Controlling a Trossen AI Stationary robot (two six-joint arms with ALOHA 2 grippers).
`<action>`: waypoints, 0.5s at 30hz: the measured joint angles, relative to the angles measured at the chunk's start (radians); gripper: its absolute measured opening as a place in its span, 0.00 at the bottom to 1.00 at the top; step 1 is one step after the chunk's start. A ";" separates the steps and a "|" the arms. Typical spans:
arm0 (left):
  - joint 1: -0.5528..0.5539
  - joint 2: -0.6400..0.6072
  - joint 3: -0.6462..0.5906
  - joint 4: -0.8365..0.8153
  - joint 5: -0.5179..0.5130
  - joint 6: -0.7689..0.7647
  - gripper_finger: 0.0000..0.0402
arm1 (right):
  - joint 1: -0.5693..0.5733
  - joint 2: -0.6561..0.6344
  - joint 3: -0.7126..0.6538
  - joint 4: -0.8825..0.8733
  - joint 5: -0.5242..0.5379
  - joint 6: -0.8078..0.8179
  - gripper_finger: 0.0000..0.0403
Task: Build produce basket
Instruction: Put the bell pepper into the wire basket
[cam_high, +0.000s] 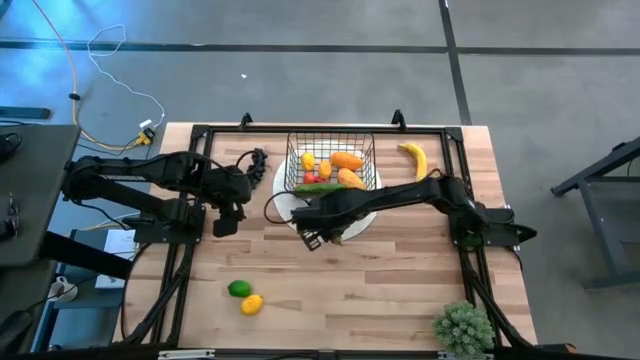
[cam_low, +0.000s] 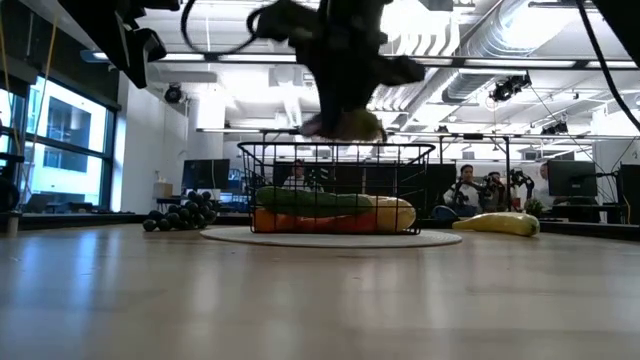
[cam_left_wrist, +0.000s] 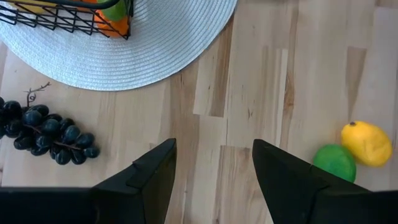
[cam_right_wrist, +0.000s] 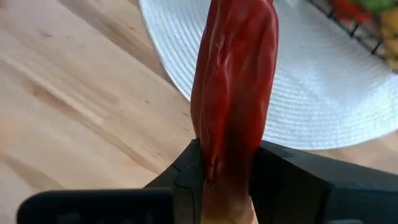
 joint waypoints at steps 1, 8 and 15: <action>0.000 0.000 0.000 0.000 0.000 -0.007 0.50 | -0.004 -0.017 0.000 0.000 0.005 -0.019 0.16; 0.000 0.000 0.000 0.002 0.025 -0.062 0.58 | -0.050 -0.114 0.000 0.011 0.061 -0.215 0.16; 0.010 0.000 0.000 0.065 -0.049 -0.193 0.66 | -0.135 -0.175 0.000 0.010 0.065 -0.437 0.16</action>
